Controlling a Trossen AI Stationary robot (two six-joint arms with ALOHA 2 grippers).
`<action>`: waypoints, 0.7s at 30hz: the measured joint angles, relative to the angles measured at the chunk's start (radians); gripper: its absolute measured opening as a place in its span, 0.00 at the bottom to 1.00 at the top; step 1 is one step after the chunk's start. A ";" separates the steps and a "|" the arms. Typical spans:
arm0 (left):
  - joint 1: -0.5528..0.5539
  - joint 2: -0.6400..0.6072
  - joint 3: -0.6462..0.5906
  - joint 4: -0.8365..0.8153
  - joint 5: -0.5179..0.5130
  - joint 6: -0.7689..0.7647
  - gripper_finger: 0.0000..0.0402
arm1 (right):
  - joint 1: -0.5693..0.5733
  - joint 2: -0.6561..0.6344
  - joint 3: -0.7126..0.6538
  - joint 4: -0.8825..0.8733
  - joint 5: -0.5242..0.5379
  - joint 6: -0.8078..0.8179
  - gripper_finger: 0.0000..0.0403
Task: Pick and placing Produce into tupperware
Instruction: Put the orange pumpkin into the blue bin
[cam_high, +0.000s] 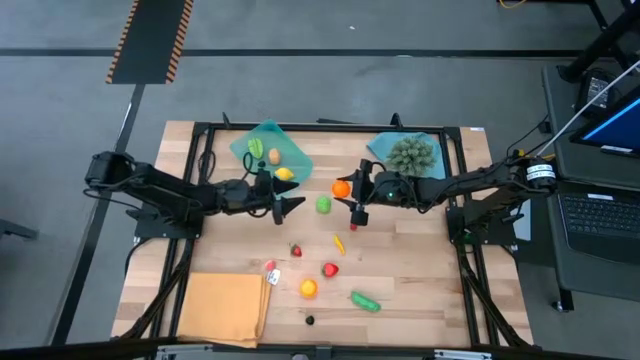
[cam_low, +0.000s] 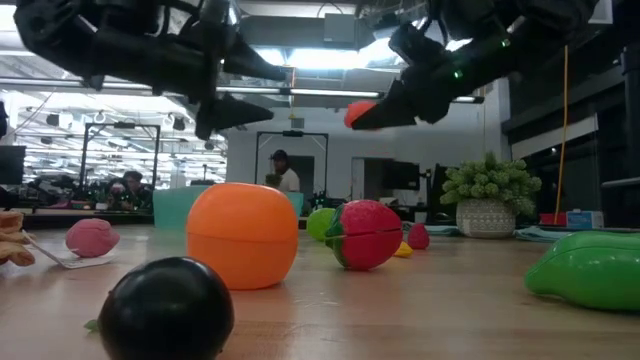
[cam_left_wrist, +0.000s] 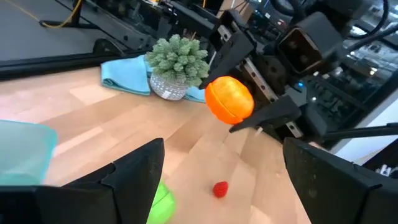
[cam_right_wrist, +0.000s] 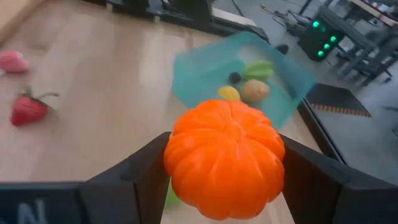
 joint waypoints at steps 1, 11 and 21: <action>-0.004 0.009 0.011 0.000 -0.001 -0.016 0.79 | 0.001 0.000 0.009 -0.009 -0.014 -0.003 0.62; -0.021 0.096 0.113 0.001 0.000 -0.080 0.79 | 0.004 0.000 0.031 -0.020 -0.045 -0.056 0.62; 0.025 0.182 0.125 -0.001 0.026 -0.380 0.79 | 0.039 0.000 0.031 -0.004 -0.046 -0.119 0.62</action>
